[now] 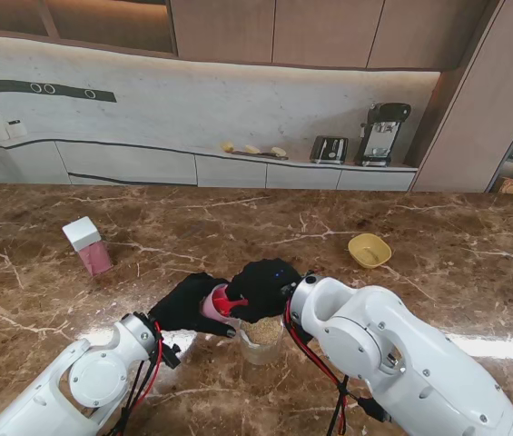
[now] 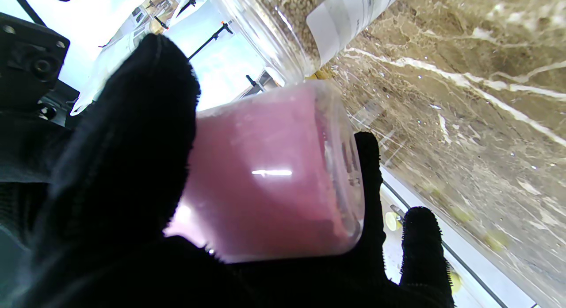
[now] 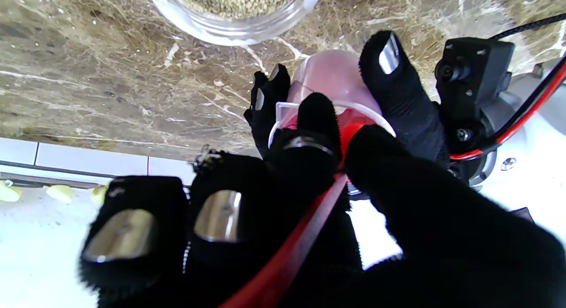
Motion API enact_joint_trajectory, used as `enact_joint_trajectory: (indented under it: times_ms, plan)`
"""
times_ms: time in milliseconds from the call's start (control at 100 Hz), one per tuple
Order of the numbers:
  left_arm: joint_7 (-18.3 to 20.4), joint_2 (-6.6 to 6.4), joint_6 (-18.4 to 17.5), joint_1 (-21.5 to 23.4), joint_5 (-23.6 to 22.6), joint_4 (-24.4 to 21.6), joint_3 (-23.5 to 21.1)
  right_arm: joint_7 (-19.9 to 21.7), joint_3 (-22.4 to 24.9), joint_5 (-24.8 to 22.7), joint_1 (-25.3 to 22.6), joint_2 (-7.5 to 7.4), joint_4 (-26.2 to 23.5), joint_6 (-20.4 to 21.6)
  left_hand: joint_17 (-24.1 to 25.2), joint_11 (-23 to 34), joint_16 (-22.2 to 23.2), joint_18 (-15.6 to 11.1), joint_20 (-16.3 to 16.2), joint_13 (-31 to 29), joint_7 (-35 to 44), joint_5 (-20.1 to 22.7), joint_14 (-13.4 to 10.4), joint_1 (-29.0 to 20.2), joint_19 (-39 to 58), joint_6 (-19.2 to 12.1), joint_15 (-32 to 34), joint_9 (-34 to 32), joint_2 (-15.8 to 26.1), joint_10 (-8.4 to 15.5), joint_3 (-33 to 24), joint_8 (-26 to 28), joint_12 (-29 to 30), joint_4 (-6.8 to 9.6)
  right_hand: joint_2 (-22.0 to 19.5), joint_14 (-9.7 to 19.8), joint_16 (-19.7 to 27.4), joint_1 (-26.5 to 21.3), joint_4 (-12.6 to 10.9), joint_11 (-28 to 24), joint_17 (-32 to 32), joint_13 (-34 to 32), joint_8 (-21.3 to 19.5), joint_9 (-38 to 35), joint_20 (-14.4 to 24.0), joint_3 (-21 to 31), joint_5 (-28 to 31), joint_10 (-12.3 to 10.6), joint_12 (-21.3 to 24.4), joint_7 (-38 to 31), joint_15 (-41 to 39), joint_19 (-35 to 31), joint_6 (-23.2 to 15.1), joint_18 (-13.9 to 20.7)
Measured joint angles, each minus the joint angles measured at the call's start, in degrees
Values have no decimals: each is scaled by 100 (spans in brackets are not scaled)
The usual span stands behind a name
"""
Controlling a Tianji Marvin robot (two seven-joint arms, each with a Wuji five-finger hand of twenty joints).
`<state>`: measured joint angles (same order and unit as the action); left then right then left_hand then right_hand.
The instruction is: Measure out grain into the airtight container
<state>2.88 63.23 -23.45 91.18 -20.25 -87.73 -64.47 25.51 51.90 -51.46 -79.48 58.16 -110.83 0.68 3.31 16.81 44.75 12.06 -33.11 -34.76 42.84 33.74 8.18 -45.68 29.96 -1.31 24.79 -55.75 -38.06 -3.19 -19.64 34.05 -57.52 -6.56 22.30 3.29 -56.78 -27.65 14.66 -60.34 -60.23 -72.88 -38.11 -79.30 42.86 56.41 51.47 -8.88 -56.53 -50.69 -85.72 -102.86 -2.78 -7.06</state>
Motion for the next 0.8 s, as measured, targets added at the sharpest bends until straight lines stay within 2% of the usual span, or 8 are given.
enact_joint_trajectory:
  times_ms: [130, 320, 550, 800]
  plan:
    - [0, 0, -2, -2, 0, 1, 5, -20, 0, 89, 12, 0, 60, -33, 0, 0, 0, 0, 0, 0, 0, 0, 0, 0, 0, 0, 0, 0, 0, 0, 0, 0, -3, 0, -21, -59, 0, 0, 0, 21, 5, 0, -285, -2, 64, -1, 3, 0, -1, -17, 0, 0, -57, -52]
    - [0, 0, -2, -2, 2, 3, 7, -227, 76, 42, -56, 34, 118, -173, 0, 0, 0, 0, 0, 0, 1, 1, 0, 0, 0, 0, 0, 0, -1, 0, 0, 0, -5, 0, -22, -68, 0, 0, 0, 21, 4, 0, -440, -3, 67, -1, 15, 0, -1, -23, 1, 0, -59, -68]
    - [0, -1, -2, -3, -13, 3, 9, -298, 318, -43, -242, 64, 63, -262, 0, 0, 0, 0, 0, 0, 1, 1, 0, 0, -1, 0, 0, 0, -1, 1, 0, 1, -6, 0, -22, -68, 0, 13, 0, -30, -10, 0, -516, -6, 68, 5, 125, 0, -1, -23, -1, 0, -64, -68]
    - [-18, -1, -5, -8, -34, 5, 8, -409, 828, -219, -618, 104, -143, -252, 0, 0, 0, 0, 0, 0, 1, 1, 0, 0, -1, 0, 0, 0, -1, 1, 0, 2, -6, 0, -13, -68, 0, 30, 15, -34, -58, 0, -520, -7, 68, 5, 165, 1, -1, -23, -3, 0, -67, -68]
